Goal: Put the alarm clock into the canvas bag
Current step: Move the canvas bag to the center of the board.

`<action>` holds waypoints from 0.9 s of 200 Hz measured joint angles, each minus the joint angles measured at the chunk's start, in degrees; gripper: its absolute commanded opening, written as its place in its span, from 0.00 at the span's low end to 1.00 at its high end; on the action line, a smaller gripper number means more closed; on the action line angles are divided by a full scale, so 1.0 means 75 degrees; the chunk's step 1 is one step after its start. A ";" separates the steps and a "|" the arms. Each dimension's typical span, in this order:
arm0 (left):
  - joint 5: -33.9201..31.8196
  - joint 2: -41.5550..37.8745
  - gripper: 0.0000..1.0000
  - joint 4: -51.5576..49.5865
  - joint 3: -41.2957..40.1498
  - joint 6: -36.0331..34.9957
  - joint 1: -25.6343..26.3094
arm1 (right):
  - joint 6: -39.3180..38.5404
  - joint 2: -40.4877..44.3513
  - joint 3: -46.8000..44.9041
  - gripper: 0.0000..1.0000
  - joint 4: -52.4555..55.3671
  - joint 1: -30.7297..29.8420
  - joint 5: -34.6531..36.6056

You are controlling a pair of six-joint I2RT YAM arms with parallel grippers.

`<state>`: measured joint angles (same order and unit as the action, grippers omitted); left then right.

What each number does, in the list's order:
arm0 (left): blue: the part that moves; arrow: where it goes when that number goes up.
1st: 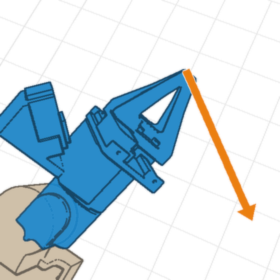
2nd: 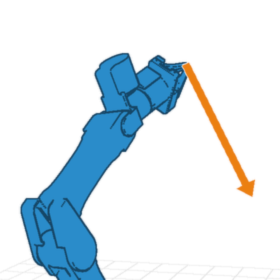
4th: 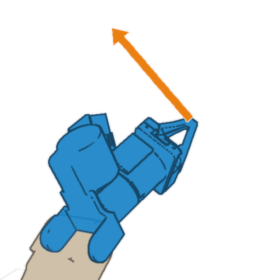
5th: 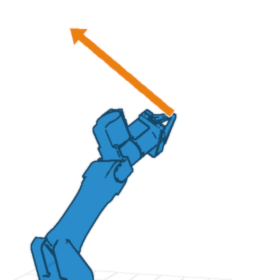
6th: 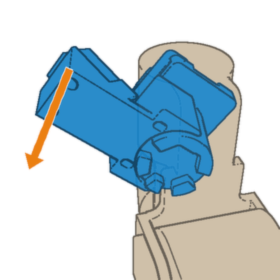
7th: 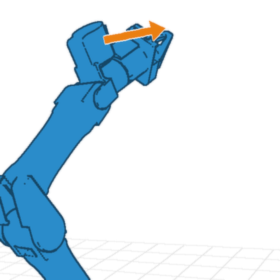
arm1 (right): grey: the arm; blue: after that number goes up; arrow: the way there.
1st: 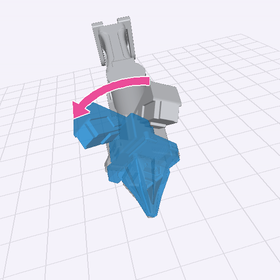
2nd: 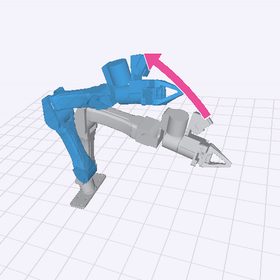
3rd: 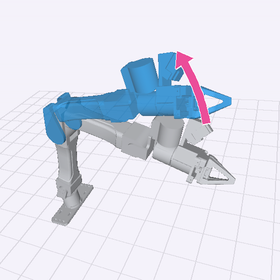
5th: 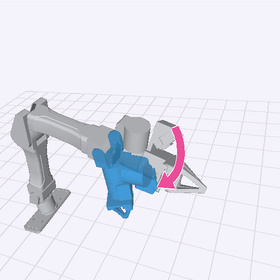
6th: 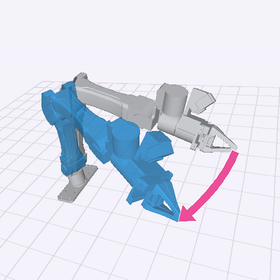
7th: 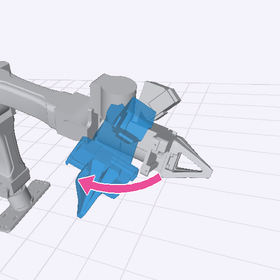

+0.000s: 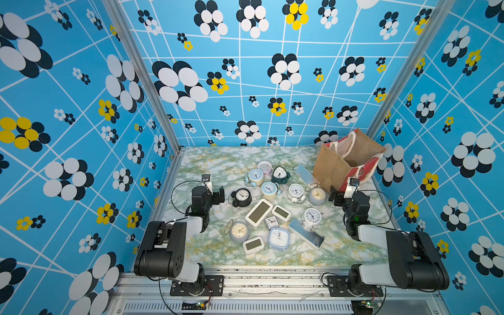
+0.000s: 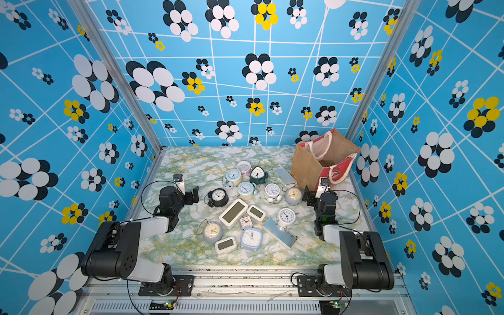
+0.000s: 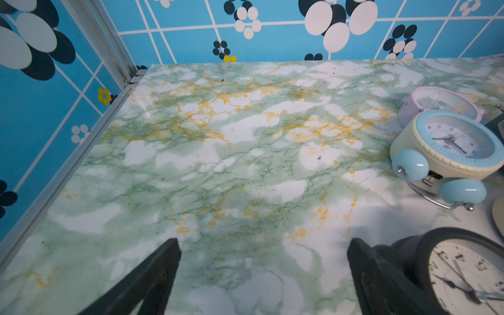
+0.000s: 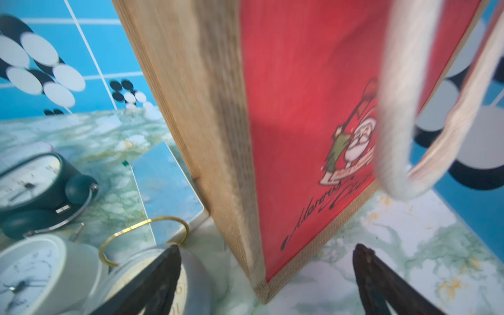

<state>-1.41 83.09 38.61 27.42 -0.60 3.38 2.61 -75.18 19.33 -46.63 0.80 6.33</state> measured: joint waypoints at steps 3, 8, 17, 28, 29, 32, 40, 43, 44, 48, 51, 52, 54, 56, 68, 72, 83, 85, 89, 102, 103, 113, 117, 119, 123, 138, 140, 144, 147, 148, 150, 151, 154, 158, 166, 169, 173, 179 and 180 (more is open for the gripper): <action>-0.0061 -0.0058 0.99 -0.0105 0.0064 -0.0026 0.0047 | 0.0023 0.0210 0.0020 0.99 0.0175 -0.0003 0.0035; -0.0192 -0.0181 0.99 -0.0303 0.0184 -0.0058 0.0152 | 0.0047 0.0507 0.0064 0.99 0.0466 -0.0003 0.0090; -0.0367 -0.0356 0.99 -0.0592 0.0364 -0.0099 0.0315 | 0.0108 0.0985 0.0172 0.99 0.0962 -0.0003 0.0154; -0.0589 -0.0536 0.99 -0.0976 0.0600 -0.0134 0.0527 | 0.0169 0.1556 0.0411 0.99 0.1716 0.0000 0.0283; -0.0615 -0.0557 0.99 -0.1023 0.0632 -0.0140 0.0551 | 0.0172 0.1585 0.0428 0.99 0.1760 -0.0003 0.0291; -0.0653 -0.0597 0.99 -0.1131 0.0697 -0.0134 0.0606 | 0.0195 0.1763 0.0513 0.99 0.1996 0.0000 0.0312; -0.0778 -0.0688 0.99 -0.1460 0.0892 -0.0128 0.0755 | 0.0245 0.2092 0.0717 0.98 0.2512 0.0000 0.0358; -0.0816 -0.0714 0.99 -0.1571 0.0959 -0.0128 0.0799 | 0.0277 0.2203 0.0796 0.98 0.2681 -0.0003 0.0376; -0.0825 -0.0723 0.99 -0.1614 0.0991 -0.0125 0.0819 | 0.0289 0.2264 0.0831 0.98 0.2769 -0.0003 0.0385; -0.0857 -0.0755 0.99 -0.1763 0.1081 -0.0108 0.0880 | 0.0323 0.2422 0.0956 0.97 0.3045 -0.0003 0.0420; -0.0892 -0.0772 0.99 -0.1918 0.1180 -0.0090 0.0935 | 0.0356 0.2524 0.1035 0.97 0.3217 -0.0003 0.0443; -0.0895 -0.0775 0.99 -0.1947 0.1201 -0.0087 0.0947 | 0.0370 0.2576 0.1075 0.97 0.3305 -0.0003 0.0458; -0.0912 -0.0787 0.99 -0.2049 0.1259 -0.0058 0.0982 | 0.0385 0.2643 0.1139 0.97 0.3448 -0.0003 0.0475; -0.0933 -0.0796 0.99 -0.2139 0.1323 -0.0067 0.1014 | 0.0408 0.2710 0.1201 0.97 0.3564 -0.0003 0.0493; -0.0968 -0.0804 1.00 -0.2713 0.1743 0.0087 0.1218 | 0.0612 0.3031 0.1614 0.95 0.4319 -0.0003 0.0641; -0.0965 -0.0801 1.00 -0.2885 0.1886 0.0146 0.1282 | 0.0699 0.3107 0.1775 0.94 0.4567 -0.0003 0.0702; -0.0962 -0.0799 0.99 -0.3340 0.2259 0.0280 0.1460 | 0.0979 0.3206 0.2259 0.91 0.5217 0.0000 0.0883; -0.0956 -0.0793 0.99 -0.3416 0.2337 0.0309 0.1501 | 0.1014 0.3203 0.2361 0.91 0.5351 0.0000 0.0930; -0.0959 -0.0787 0.99 -0.3605 0.2503 0.0367 0.1585 | 0.1134 0.3203 0.2556 0.90 0.5592 0.0000 0.0982; -0.0930 -0.0720 0.98 -0.4036 0.2973 0.0551 0.1836 | 0.1448 0.3077 0.3209 0.88 0.6333 0.0000 0.1183; -0.0924 -0.0705 0.98 -0.4089 0.3031 0.0545 0.1868 | 0.1475 0.3069 0.3246 0.88 0.6359 0.0000 0.1189; -0.0860 -0.0580 0.98 -0.4395 0.3421 0.0627 0.2098 | 0.1711 0.2812 0.3826 0.87 0.6921 0.0000 0.1303; -0.0839 -0.0527 0.98 -0.4517 0.3570 0.0664 0.2183 | 0.1781 0.2716 0.4025 0.86 0.7093 0.0000 0.1329; -0.0816 -0.0484 0.98 -0.4581 0.3660 0.0685 0.2241 | 0.1816 0.2637 0.4144 0.86 0.7187 0.0000 0.1355; -0.0790 -0.0405 0.98 -0.4709 0.3838 0.0714 0.2346 | 0.1906 0.2492 0.4386 0.85 0.7388 0.0000 0.1384; -0.0670 -0.0052 0.97 -0.5123 0.4470 0.0775 0.2731 | 0.2148 0.1920 0.5123 0.84 0.7988 0.0000 0.1565; -0.0653 0.0003 0.97 -0.5173 0.4555 0.0784 0.2789 | 0.2165 0.1827 0.5214 0.84 0.8055 -0.0003 0.1594; -0.0627 0.0085 0.97 -0.5260 0.4695 0.0796 0.2871 | 0.2221 0.1676 0.5377 0.84 0.8192 0.0000 0.1670; -0.0589 0.0175 0.97 -0.5348 0.4823 0.0807 0.2952 | 0.2261 0.1562 0.5470 0.83 0.8279 -0.0003 0.1719; -0.0586 0.0189 0.97 -0.5362 0.4849 0.0807 0.2967 | 0.2276 0.1513 0.5520 0.83 0.8323 -0.0003 0.1743; -0.0574 0.0242 0.97 -0.5403 0.4925 0.0813 0.3013 | 0.2305 0.1443 0.5581 0.83 0.8378 0.0000 0.1772; -0.0565 0.0262 0.97 -0.5412 0.4954 0.0822 0.3028 | 0.2317 0.1413 0.5601 0.83 0.8393 0.0000 0.1786; -0.0530 0.0332 0.97 -0.5476 0.5053 0.0828 0.3098 | 0.2361 0.1297 0.5683 0.84 0.8475 0.0000 0.1836; -0.0493 0.0431 0.97 -0.5549 0.5193 0.0836 0.3179 | 0.2401 0.1148 0.5796 0.84 0.8582 -0.0003 0.1906; -0.0396 0.0612 0.97 -0.5674 0.5421 0.0889 0.3325 | 0.2506 0.0833 0.6000 0.83 0.8819 0.0000 0.2017; -0.0358 0.0682 0.96 -0.5735 0.5523 0.0895 0.3389 | 0.2547 0.0740 0.6070 0.83 0.8903 0.0000 0.2052; -0.0318 0.0781 0.96 -0.5794 0.5639 0.0921 0.3456 | 0.2582 0.0583 0.6169 0.83 0.9008 0.0000 0.2098; -0.0254 0.0906 0.96 -0.5846 0.5799 0.0947 0.3544 | 0.2643 0.0376 0.6309 0.82 0.9157 0.0000 0.2151; -0.0239 0.0941 0.96 -0.5875 0.5843 0.0953 0.3567 | 0.2658 0.0326 0.6344 0.82 0.9197 0.0000 0.2162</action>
<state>-3.20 90.15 -5.45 71.24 6.55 30.13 22.55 -72.73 66.92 22.35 0.80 22.55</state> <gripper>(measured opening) 0.966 0.828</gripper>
